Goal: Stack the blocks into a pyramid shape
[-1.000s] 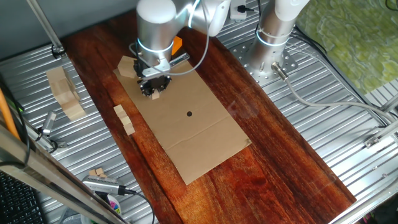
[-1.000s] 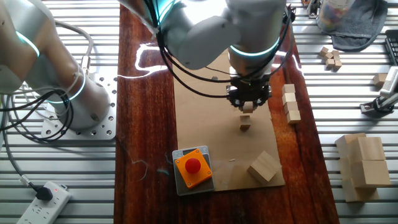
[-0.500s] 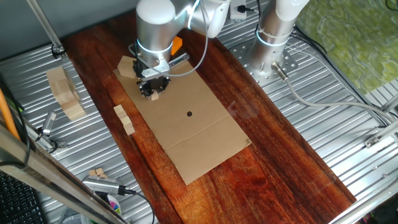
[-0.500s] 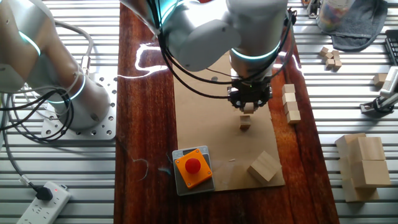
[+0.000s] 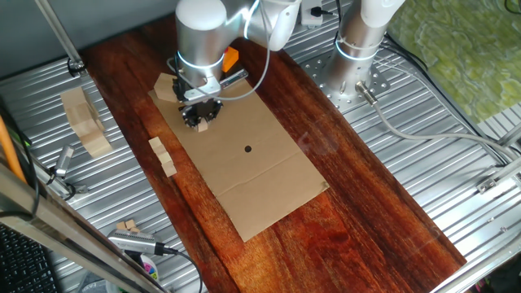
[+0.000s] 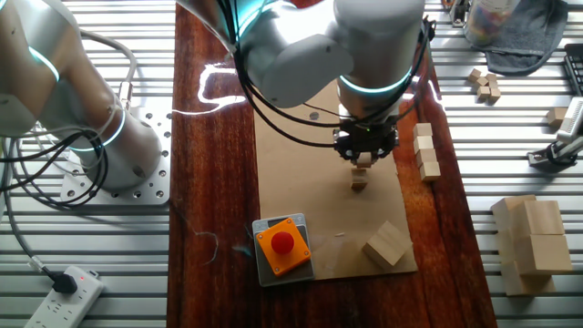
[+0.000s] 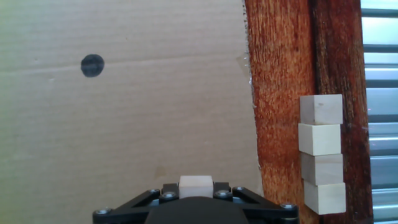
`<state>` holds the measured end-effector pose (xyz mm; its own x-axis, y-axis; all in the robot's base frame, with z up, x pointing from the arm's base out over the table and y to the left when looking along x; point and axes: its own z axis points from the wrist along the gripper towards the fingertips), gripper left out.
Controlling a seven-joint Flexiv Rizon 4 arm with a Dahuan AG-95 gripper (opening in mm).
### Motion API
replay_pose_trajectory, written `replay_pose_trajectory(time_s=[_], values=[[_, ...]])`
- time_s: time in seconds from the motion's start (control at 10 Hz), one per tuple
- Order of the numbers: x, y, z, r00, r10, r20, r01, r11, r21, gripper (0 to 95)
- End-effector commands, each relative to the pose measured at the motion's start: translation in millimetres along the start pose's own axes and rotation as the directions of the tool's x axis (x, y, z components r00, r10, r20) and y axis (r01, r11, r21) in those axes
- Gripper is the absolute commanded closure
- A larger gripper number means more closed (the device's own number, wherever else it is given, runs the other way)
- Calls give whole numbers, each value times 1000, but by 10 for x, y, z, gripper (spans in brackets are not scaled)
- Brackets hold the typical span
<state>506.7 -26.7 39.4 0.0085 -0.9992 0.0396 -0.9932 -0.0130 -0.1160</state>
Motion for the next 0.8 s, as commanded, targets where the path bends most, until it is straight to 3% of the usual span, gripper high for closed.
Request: replay_pose_trajectory(time_s=[0.1, 0.5, 0.8], values=[[-5, 6, -1, 1000, -4, -1, 4, 1000, -4, 950], [-6, -9, 98, 1000, -15, 25, 16, 1000, -20, 950], [-12, 17, 107, 1000, -17, 21, 18, 999, -42, 950]])
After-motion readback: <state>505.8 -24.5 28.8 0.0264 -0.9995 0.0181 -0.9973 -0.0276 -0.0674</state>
